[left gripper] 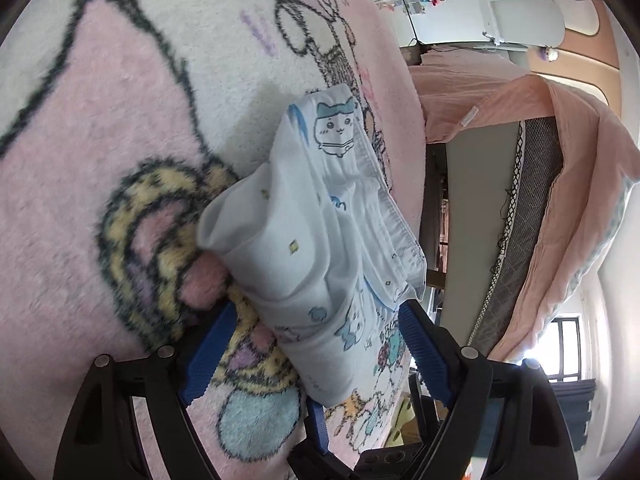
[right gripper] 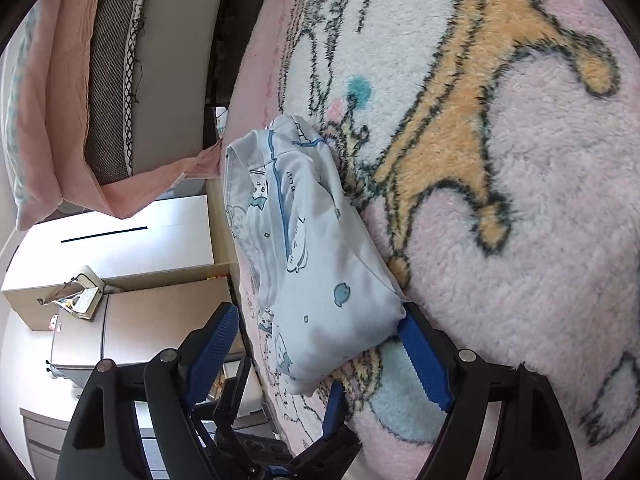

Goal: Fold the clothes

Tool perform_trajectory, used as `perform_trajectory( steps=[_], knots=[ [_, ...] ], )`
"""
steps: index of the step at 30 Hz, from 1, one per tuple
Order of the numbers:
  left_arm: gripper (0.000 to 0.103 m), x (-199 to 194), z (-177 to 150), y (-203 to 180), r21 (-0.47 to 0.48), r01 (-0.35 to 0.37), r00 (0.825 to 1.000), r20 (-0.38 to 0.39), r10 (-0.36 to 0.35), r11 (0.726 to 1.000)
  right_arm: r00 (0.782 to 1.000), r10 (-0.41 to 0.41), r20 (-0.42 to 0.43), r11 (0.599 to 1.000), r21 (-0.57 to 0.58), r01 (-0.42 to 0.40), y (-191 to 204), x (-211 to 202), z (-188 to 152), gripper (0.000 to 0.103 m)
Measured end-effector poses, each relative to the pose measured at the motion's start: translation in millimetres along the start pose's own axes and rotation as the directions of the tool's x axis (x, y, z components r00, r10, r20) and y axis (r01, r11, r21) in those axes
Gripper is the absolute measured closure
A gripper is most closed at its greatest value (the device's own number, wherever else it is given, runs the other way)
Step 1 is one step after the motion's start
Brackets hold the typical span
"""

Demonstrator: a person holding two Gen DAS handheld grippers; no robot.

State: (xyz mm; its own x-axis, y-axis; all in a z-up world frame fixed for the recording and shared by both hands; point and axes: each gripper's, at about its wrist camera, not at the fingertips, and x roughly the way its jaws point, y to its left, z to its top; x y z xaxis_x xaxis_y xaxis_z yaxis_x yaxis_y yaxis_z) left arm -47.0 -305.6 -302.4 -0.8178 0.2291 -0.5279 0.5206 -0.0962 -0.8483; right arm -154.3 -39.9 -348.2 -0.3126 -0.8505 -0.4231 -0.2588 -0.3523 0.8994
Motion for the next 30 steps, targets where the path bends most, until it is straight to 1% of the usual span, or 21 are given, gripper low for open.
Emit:
perform_trajectory(
  steps=[7, 10, 16, 18, 20, 21, 24, 26, 27, 29, 30],
  knots=[
    [0.016, 9, 9, -5, -0.012, 0.018, 1.0, 0.003, -0.018, 1.0, 1.0, 0.027, 0.007, 0.999, 0.026, -0.027, -1, 4, 5, 0.021],
    [0.016, 10, 10, -5, -0.017, 0.021, 1.0, 0.005, -0.021, 1.0, 1.0, 0.019, 0.009, 0.999, 0.037, -0.02, -2, 4, 5, 0.021],
    [0.014, 9, 10, -4, -0.024, 0.025, 1.0, 0.02, -0.025, 0.999, 0.998, 0.057, -0.011, 0.981, 0.187, -0.054, -21, -7, -6, 0.021],
    [0.01, 11, 10, -6, -0.021, 0.027, 0.999, 0.021, -0.027, 0.999, 0.999, 0.044, -0.011, 0.977, 0.208, -0.04, -22, -6, -12, 0.021],
    [0.004, 14, 13, -9, -0.021, 0.035, 0.999, 0.017, -0.034, 0.999, 0.999, 0.039, -0.009, 0.974, 0.224, -0.037, -23, -6, -13, 0.021],
    [0.003, 15, 14, -10, -0.02, 0.038, 0.999, 0.015, -0.038, 0.999, 0.999, 0.039, -0.007, 0.972, 0.231, -0.037, -24, -6, -13, 0.021],
    [0.002, 13, 17, -5, -0.065, 0.065, 0.998, 0.025, -0.064, 0.996, 0.999, 0.039, -0.002, 0.967, 0.253, -0.037, -26, -6, -12, 0.021],
    [0.002, 12, 19, -3, -0.082, 0.08, 0.997, 0.021, -0.079, 0.993, 1.0, 0.025, -0.003, 0.963, 0.269, -0.023, -25, -4, -11, 0.021],
    [0.002, 12, 19, -3, -0.087, 0.083, 0.996, 0.017, -0.082, 0.993, 1.0, 0.012, -0.009, 0.963, 0.269, -0.009, -23, -2, -10, 0.02],
    [0.002, 11, 19, -1, -0.1, 0.086, 0.996, 0.01, -0.086, 0.991, 1.0, 0.007, -0.018, 0.966, 0.26, -0.002, -18, 2, -7, 0.009],
    [0.002, 10, 19, 0, -0.106, 0.088, 0.996, 0.007, -0.088, 0.99, 1.0, 0.004, -0.021, 0.966, 0.259, 0.001, -16, 3, -6, 0.007]
  ],
)
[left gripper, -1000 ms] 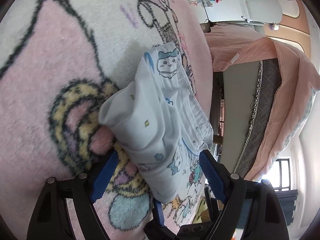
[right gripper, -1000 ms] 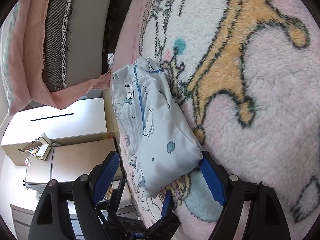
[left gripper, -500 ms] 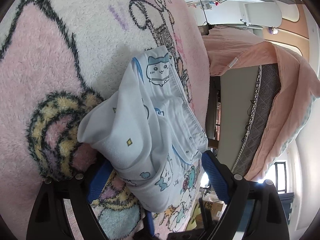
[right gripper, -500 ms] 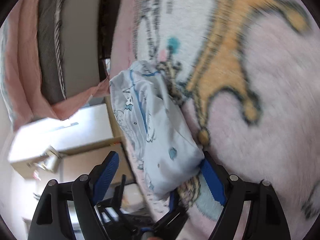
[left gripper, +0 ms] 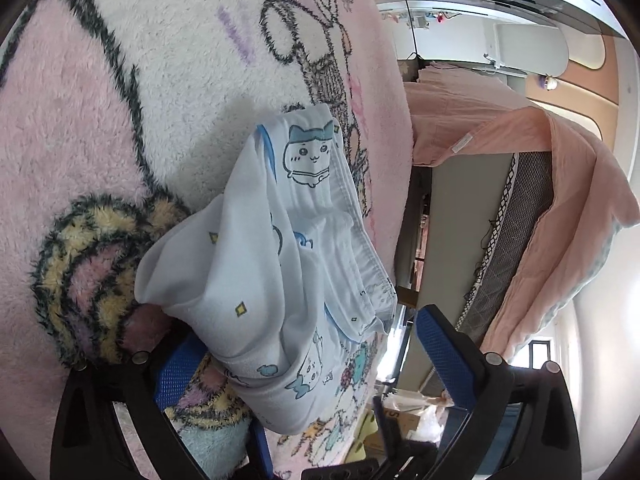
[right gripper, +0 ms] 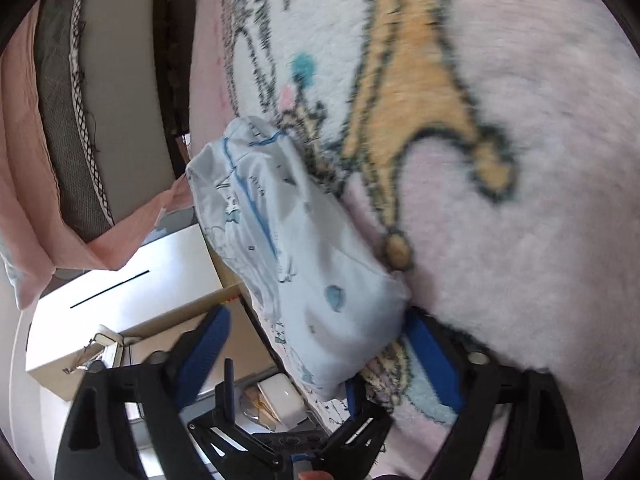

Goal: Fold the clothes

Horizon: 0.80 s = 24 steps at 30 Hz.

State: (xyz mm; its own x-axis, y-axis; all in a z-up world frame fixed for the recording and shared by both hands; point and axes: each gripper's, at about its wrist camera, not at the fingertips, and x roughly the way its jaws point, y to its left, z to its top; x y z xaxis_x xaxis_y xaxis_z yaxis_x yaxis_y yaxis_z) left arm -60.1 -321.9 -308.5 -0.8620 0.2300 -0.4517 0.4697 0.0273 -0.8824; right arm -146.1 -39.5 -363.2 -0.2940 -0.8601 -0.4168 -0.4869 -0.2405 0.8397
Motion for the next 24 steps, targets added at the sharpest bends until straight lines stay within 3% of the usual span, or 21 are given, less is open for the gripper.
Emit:
perform_trajectory(
  steps=[2, 9, 14, 24],
  knots=[
    [0.002, -3, -1, 3, -0.023, -0.007, 1.0, 0.002, 0.007, 1.0, 1.0, -0.008, -0.003, 1.0, 0.01, 0.008, 3, 3, 2, 0.0],
    [0.002, -27, -11, 18, -0.132, -0.035, 0.998, 0.054, 0.042, 0.991, 1.0, -0.012, -0.018, 0.998, 0.067, 0.013, 3, 6, 8, 0.0],
    [0.0, -13, -1, 9, -0.096, -0.045, 0.999, 0.025, 0.048, 0.994, 0.998, -0.039, -0.046, 0.999, 0.018, 0.04, 15, 16, 11, 0.0],
    [0.0, 3, 12, 4, -0.087, 0.001, 1.0, -0.003, -0.001, 0.996, 0.998, -0.02, -0.067, 1.0, -0.022, 0.018, 25, 29, 19, 0.0]
  ],
)
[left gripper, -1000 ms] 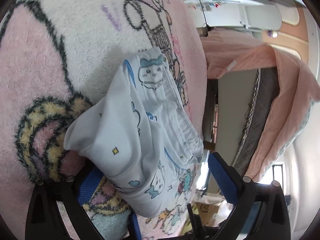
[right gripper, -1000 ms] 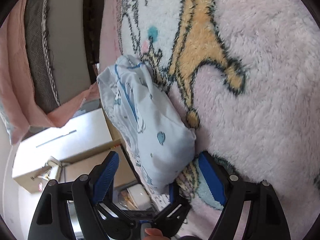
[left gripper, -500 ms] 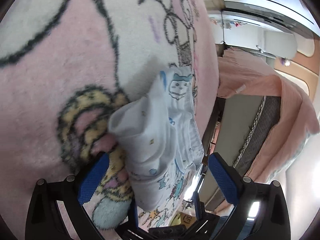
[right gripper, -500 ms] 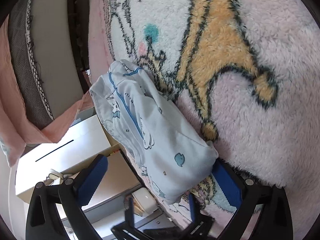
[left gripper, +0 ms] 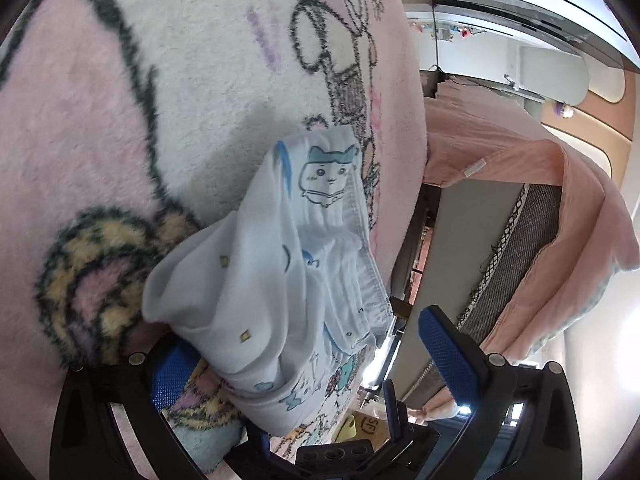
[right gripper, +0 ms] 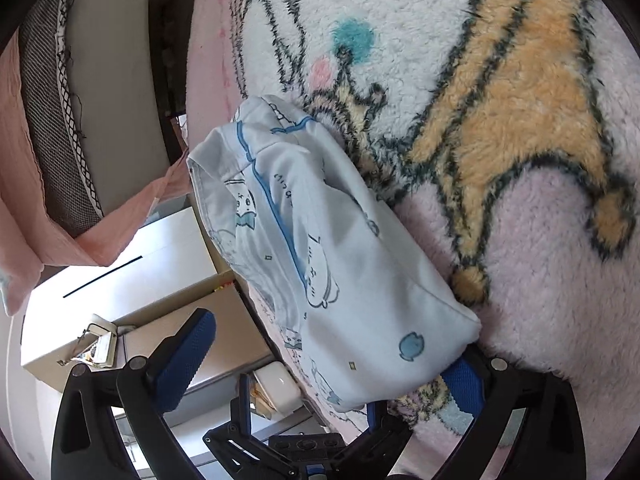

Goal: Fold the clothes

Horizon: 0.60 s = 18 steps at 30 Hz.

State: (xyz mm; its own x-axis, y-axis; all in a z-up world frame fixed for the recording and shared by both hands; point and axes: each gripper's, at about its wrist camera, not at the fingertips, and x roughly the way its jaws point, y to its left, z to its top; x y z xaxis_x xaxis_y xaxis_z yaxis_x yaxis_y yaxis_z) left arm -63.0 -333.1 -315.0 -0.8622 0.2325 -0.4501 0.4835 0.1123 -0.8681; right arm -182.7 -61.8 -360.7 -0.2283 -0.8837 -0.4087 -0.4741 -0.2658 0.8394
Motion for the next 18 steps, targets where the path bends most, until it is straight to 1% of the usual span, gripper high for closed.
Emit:
perform_trajectory(
  steps=[3, 6, 9, 10, 12, 13, 14, 15, 17, 18],
  knots=[
    [0.0, 6, 3, -5, 0.016, -0.003, 1.0, -0.005, 0.003, 1.0, 1.0, -0.005, 0.006, 1.0, -0.029, 0.005, 6, 5, 0, 0.0],
    [0.0, 7, 7, -5, 0.016, 0.027, 1.0, -0.008, -0.027, 1.0, 1.0, -0.009, 0.0, 0.999, -0.048, 0.009, 4, 2, 0, 0.0],
    [0.0, 4, 5, -4, 0.027, 0.047, 0.999, 0.006, -0.047, 0.999, 1.0, -0.008, 0.0, 0.998, -0.06, 0.008, 4, 1, -2, 0.0],
    [0.0, 4, 4, -4, 0.035, 0.044, 0.999, 0.006, -0.044, 0.998, 1.0, -0.01, -0.001, 0.997, -0.071, 0.01, 4, 1, -3, 0.002],
    [0.003, 5, 2, -6, 0.06, 0.02, 1.0, 0.003, -0.02, 0.998, 1.0, -0.028, 0.007, 0.995, -0.1, 0.029, 4, 1, -8, 0.01],
    [0.01, 5, 0, -6, 0.073, -0.004, 1.0, 0.007, 0.004, 0.997, 0.999, -0.035, 0.012, 0.993, -0.109, 0.036, 2, 2, -11, 0.017],
    [0.022, 4, -2, -5, 0.084, -0.033, 0.999, 0.012, 0.032, 0.996, 0.999, -0.038, 0.016, 0.993, -0.11, 0.04, -1, 0, -13, 0.026],
    [0.028, 3, -4, -2, 0.091, -0.063, 0.998, 0.026, 0.061, 0.994, 0.999, -0.04, 0.019, 0.993, -0.108, 0.042, -5, -2, -13, 0.032],
    [0.053, 0, -7, 6, 0.076, -0.081, 0.996, 0.054, 0.077, 0.994, 0.999, -0.045, 0.016, 0.995, -0.091, 0.047, -15, -4, -10, 0.056],
    [0.058, -2, -8, 10, 0.066, -0.087, 0.994, 0.068, 0.082, 0.994, 0.999, -0.05, 0.014, 0.996, -0.08, 0.05, -21, -5, -10, 0.062]
  ],
)
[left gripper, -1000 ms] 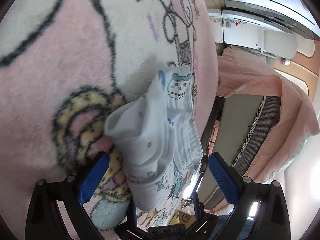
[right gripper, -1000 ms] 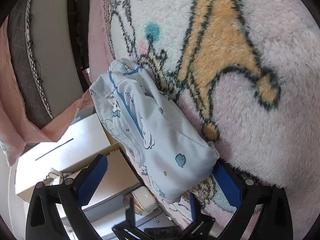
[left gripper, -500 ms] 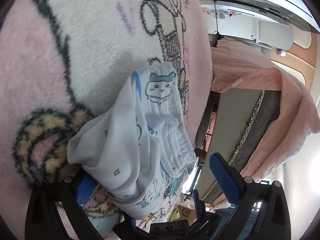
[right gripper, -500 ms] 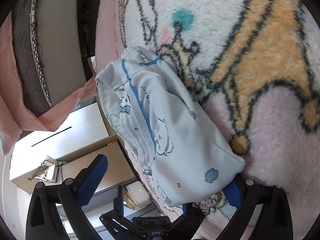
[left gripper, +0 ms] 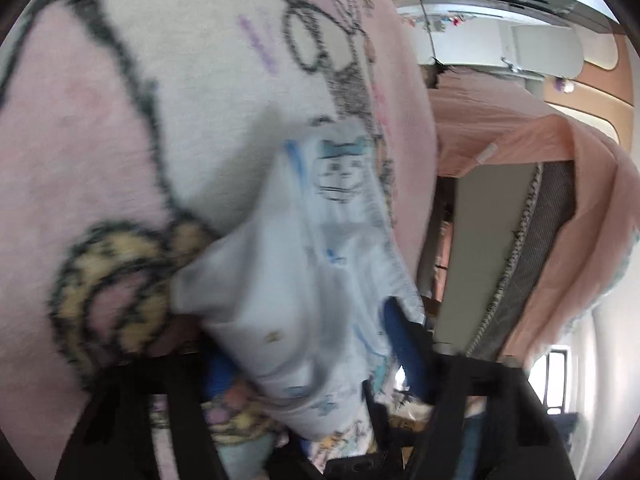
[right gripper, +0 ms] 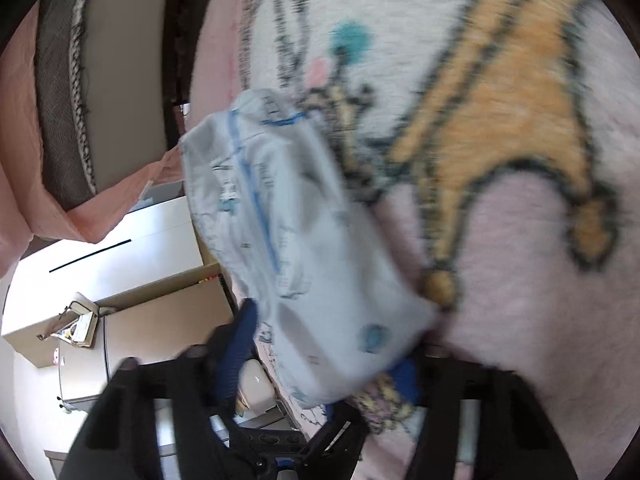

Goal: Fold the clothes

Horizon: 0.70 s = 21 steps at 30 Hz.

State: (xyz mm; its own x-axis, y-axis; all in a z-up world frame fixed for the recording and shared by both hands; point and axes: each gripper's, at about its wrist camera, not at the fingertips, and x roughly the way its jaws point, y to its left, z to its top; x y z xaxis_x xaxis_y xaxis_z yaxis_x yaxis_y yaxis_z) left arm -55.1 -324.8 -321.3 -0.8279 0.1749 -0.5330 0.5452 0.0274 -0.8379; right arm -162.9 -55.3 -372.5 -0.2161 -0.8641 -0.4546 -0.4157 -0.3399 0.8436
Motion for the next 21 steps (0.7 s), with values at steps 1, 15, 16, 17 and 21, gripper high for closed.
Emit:
perform_trajectory(
  steps=[1, 15, 16, 17, 21],
  knots=[
    [0.068, -1, -1, 5, -0.012, -0.001, 1.0, 0.008, 0.001, 1.0, 1.0, -0.001, -0.002, 1.0, 0.011, 0.001, -6, -1, 0, 0.08],
    [0.085, -1, -9, 15, 0.038, -0.017, 0.999, 0.046, 0.015, 0.999, 0.999, 0.006, -0.036, 1.0, -0.019, -0.007, -21, -10, 4, 0.092],
    [0.085, -1, -8, 15, 0.035, -0.014, 0.999, 0.043, 0.013, 0.999, 0.999, 0.006, -0.035, 1.0, -0.022, -0.007, -21, -10, 3, 0.092],
    [0.085, 0, -8, 15, 0.03, -0.011, 0.999, 0.04, 0.01, 0.999, 0.999, 0.005, -0.033, 1.0, -0.025, -0.006, -21, -10, 3, 0.092],
    [0.086, 0, -8, 16, 0.034, -0.006, 0.999, 0.046, 0.005, 0.999, 1.0, 0.007, -0.03, 1.0, -0.02, -0.007, -16, -8, 5, 0.092]
  ],
)
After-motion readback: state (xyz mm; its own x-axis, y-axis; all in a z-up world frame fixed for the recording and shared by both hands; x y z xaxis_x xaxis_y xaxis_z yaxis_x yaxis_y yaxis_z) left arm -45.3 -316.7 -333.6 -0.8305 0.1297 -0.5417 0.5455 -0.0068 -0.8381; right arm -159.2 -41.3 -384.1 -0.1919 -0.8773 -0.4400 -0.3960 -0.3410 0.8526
